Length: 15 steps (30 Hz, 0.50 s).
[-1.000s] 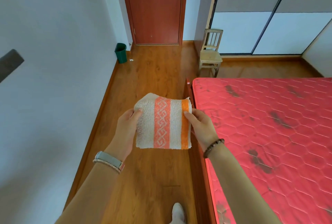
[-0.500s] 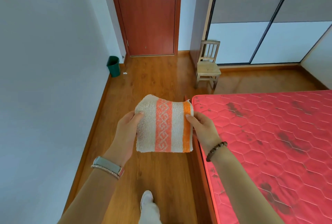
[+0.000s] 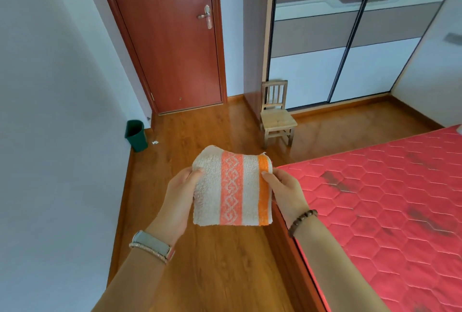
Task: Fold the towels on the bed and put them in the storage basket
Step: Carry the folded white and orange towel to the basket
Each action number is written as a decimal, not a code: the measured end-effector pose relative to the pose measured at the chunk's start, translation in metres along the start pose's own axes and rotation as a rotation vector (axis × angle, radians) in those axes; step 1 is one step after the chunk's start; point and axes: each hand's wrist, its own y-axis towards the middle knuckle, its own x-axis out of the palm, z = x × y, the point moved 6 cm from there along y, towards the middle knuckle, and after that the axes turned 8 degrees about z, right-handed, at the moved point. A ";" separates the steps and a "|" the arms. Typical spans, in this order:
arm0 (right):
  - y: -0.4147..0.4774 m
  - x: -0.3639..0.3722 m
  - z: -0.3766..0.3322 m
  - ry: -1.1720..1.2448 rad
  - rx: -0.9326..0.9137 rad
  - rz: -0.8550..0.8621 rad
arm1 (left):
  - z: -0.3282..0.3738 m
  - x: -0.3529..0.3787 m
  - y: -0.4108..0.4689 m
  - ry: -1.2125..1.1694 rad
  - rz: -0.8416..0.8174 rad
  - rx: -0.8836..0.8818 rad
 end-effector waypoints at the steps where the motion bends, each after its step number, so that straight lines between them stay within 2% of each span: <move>1: 0.009 0.006 -0.003 0.008 -0.001 0.006 | 0.004 0.002 0.014 0.009 -0.021 0.000; 10: 0.098 0.014 -0.025 -0.038 0.018 0.131 | 0.037 0.063 0.103 -0.007 -0.205 -0.027; 15: 0.166 0.005 -0.035 -0.027 0.014 0.168 | 0.054 0.112 0.154 -0.011 -0.233 -0.031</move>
